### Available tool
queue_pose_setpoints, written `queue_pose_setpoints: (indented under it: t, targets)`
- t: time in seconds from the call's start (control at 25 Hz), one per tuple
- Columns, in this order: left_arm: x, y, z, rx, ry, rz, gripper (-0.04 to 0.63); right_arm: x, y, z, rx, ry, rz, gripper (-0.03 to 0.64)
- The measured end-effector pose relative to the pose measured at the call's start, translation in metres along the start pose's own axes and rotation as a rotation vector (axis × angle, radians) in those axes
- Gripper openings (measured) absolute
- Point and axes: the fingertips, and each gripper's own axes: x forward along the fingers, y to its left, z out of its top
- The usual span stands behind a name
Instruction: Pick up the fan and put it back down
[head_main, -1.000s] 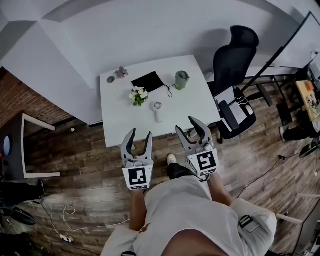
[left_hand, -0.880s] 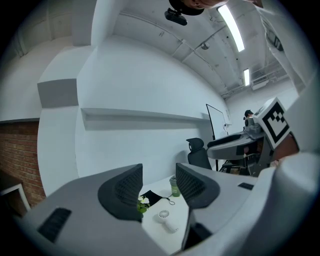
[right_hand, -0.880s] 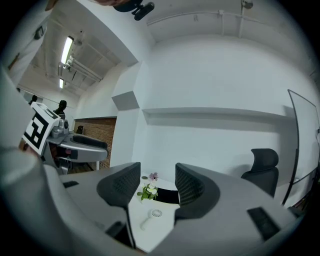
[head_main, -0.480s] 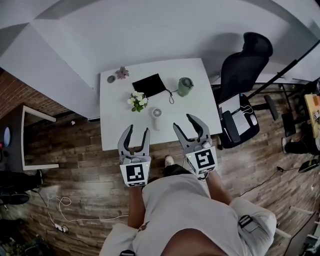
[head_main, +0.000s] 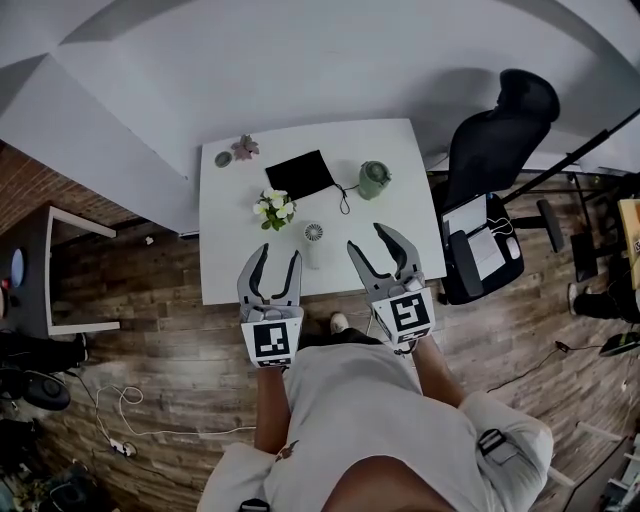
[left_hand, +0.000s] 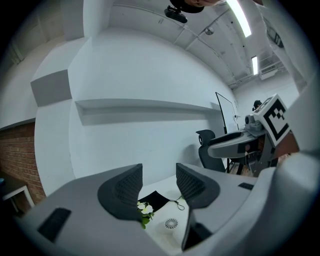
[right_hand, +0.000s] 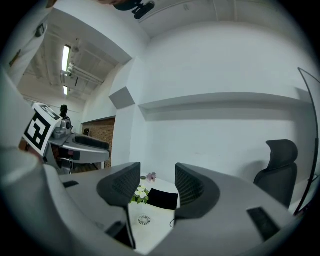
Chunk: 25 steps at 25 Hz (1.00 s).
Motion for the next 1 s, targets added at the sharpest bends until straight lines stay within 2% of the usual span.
queue_pose_setpoints:
  t: [0.44, 1.0]
  targets:
    - [0.039, 0.006, -0.025, -0.013, 0.043, -0.034, 0.207, 0.037, -0.013, -0.028, 0.012, 0.056, 0.011, 0.219]
    - [0.096, 0.012, -0.091, -0.068, 0.175, -0.175, 0.221, 0.094, -0.02, -0.086, 0.04, 0.213, 0.029, 0.219]
